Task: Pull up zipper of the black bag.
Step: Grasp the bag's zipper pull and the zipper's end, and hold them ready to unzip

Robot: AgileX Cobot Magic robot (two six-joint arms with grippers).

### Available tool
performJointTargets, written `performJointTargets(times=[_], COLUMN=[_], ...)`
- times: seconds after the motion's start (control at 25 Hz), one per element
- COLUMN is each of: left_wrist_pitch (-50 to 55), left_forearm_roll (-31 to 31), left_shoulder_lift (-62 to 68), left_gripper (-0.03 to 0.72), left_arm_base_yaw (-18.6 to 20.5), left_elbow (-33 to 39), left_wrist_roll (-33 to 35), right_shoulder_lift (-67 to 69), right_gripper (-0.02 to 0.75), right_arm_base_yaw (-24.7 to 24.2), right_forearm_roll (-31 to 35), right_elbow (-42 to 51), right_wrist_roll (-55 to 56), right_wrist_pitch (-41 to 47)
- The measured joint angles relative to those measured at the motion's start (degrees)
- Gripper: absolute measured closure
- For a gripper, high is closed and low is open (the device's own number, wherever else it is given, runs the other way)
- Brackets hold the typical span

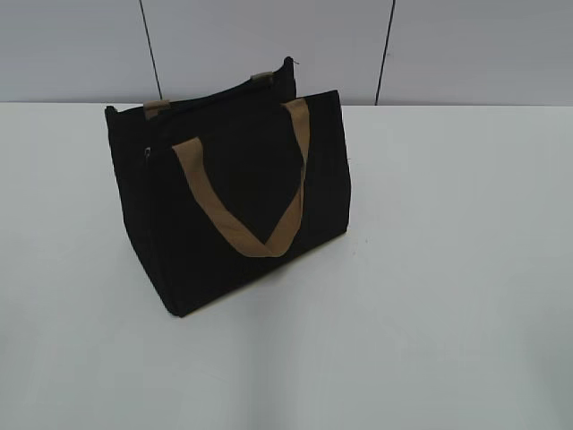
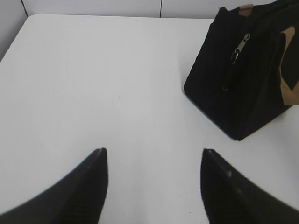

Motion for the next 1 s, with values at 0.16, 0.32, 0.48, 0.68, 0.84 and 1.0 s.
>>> performJointTargets(times=[0.16, 0.32, 0.48, 0.68, 0.84, 1.0], left_wrist_pitch=[0.0, 0.0, 0.0, 0.0, 0.0, 0.0], left_forearm_roll=[0.0, 0.0, 0.0, 0.0, 0.0, 0.0], left_shoulder_lift=[0.0, 0.0, 0.0, 0.0, 0.0, 0.0], left_gripper=[0.22, 0.22, 0.22, 0.22, 0.22, 0.22], left_arm_base_yaw=[0.0, 0.0, 0.0, 0.0, 0.0, 0.0], left_elbow=[0.0, 0.0, 0.0, 0.0, 0.0, 0.0], left_wrist_roll=[0.0, 0.0, 0.0, 0.0, 0.0, 0.0], right_shoulder_lift=[0.0, 0.0, 0.0, 0.0, 0.0, 0.0], right_gripper=[0.349, 0.349, 0.349, 0.349, 0.349, 0.349], right_arm_base_yaw=[0.0, 0.0, 0.0, 0.0, 0.0, 0.0], right_forearm_roll=[0.0, 0.0, 0.0, 0.0, 0.0, 0.0], right_elbow=[0.0, 0.0, 0.0, 0.0, 0.0, 0.0], right_wrist_roll=[0.0, 0.0, 0.0, 0.0, 0.0, 0.0], right_wrist_pitch=[0.0, 0.0, 0.0, 0.0, 0.0, 0.0])
